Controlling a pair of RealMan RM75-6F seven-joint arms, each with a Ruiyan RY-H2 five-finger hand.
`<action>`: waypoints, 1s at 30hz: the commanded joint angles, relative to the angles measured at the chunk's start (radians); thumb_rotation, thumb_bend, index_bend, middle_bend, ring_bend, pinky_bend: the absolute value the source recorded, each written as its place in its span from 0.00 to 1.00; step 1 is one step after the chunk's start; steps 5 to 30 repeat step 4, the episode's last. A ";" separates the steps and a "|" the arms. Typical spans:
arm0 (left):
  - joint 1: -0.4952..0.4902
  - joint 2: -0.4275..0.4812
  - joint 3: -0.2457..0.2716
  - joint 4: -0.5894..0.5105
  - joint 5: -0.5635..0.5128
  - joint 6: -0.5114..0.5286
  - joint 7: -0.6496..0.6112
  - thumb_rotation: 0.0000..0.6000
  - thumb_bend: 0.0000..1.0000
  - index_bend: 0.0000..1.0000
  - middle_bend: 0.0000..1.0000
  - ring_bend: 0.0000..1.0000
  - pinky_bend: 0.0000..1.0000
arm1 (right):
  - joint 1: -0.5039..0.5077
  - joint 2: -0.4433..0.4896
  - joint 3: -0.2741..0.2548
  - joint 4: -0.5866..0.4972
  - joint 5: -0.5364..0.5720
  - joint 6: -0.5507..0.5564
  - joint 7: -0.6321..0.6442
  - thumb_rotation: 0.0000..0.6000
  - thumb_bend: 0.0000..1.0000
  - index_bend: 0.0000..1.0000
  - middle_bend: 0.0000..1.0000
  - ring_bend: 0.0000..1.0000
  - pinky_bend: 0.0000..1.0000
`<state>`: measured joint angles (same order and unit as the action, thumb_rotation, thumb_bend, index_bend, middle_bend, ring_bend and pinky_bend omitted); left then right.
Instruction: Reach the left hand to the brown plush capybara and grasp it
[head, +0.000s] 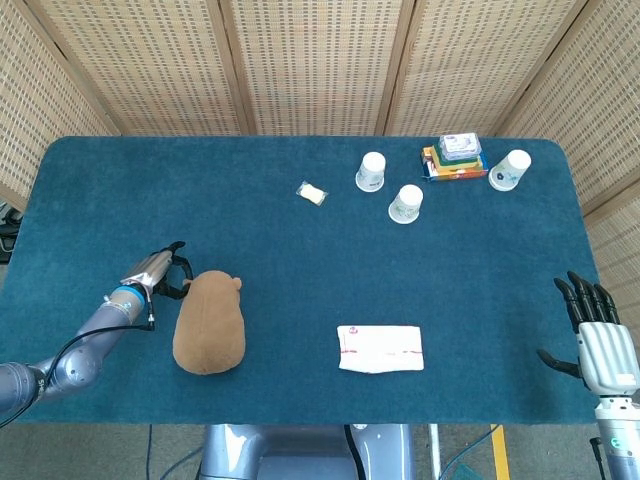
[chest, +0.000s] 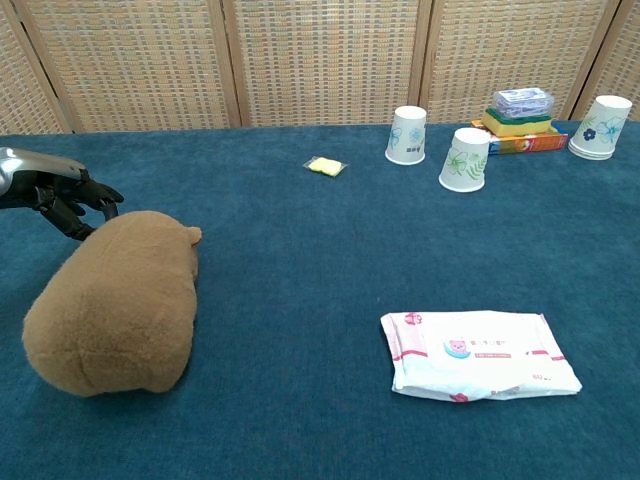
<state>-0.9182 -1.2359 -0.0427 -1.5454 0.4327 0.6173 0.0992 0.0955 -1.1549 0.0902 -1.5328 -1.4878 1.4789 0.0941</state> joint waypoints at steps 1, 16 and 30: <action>-0.001 0.004 0.002 -0.002 0.000 0.000 0.002 1.00 0.49 0.58 0.00 0.00 0.00 | 0.000 0.000 0.000 0.000 0.002 -0.002 0.000 1.00 0.11 0.00 0.00 0.00 0.00; -0.003 0.008 0.005 -0.011 0.001 0.006 0.006 1.00 0.49 0.58 0.00 0.00 0.00 | 0.001 0.002 -0.002 0.000 0.006 -0.010 0.000 1.00 0.11 0.00 0.00 0.00 0.00; -0.003 0.008 0.005 -0.011 0.001 0.006 0.006 1.00 0.49 0.58 0.00 0.00 0.00 | 0.001 0.002 -0.002 0.000 0.006 -0.010 0.000 1.00 0.11 0.00 0.00 0.00 0.00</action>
